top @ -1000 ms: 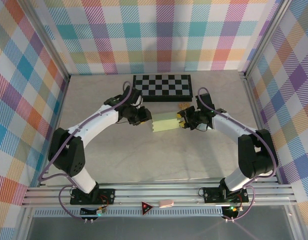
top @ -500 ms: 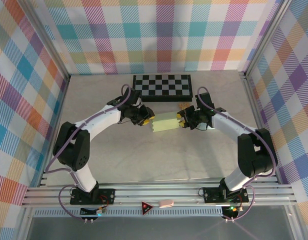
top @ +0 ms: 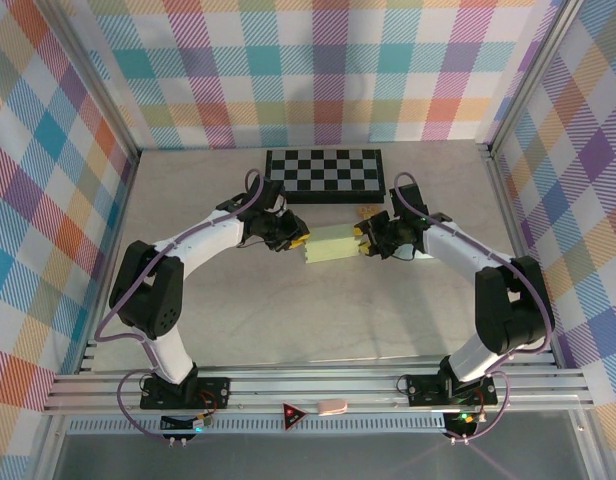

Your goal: Fold the paper box

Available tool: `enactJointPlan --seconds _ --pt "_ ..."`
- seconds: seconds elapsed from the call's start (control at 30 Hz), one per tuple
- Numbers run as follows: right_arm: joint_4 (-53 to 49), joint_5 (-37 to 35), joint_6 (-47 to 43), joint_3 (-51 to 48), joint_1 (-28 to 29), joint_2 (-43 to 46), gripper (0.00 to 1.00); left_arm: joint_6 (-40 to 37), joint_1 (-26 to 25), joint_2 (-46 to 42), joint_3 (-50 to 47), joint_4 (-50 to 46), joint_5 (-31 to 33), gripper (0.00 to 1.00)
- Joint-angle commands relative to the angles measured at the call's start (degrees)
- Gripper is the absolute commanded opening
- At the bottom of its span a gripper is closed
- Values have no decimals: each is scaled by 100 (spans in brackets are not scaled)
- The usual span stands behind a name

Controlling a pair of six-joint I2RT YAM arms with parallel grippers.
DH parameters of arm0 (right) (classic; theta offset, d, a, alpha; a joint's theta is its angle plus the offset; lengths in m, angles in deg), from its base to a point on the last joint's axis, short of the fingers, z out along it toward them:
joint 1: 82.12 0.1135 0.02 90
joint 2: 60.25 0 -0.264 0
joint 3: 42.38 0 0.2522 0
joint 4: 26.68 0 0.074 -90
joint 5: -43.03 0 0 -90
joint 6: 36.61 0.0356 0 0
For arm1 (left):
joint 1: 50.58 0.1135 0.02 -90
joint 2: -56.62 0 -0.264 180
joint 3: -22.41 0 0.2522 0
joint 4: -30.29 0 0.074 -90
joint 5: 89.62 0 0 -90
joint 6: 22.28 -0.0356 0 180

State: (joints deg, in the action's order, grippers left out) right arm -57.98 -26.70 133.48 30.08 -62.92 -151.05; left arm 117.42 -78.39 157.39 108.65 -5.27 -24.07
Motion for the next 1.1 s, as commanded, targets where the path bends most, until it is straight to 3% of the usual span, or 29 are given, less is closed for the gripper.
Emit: enactJointPlan --seconds 0.0,0.1,0.33,0.57,0.73,0.87,0.97,1.07 --pt "-800 -653 -165 317 125 205 50 -57 13 92 -140 -8 -66 21" --pt "-992 -1411 -51 562 507 474 67 -82 13 63 -130 -31 -67 21" --pt "-635 -2119 1365 798 1231 197 80 -145 19 28 -114 -67 -71 21" --pt "-1518 -1795 1884 1834 1270 -811 83 -181 13 4 -118 -52 -80 21" --pt "-1600 -1592 2050 2062 1270 -1303 83 -239 14 -5 -71 -106 -87 21" --pt "-1559 -1543 2057 1901 1279 -1360 75 -318 13 -84 -9 -152 -33 23" --pt "-1119 -1587 2074 1377 1270 -1100 60 -482 14 -395 53 -250 327 36" --pt "-682 -1579 1960 804 1270 -730 57 -578 17 -760 41 -182 653 67"
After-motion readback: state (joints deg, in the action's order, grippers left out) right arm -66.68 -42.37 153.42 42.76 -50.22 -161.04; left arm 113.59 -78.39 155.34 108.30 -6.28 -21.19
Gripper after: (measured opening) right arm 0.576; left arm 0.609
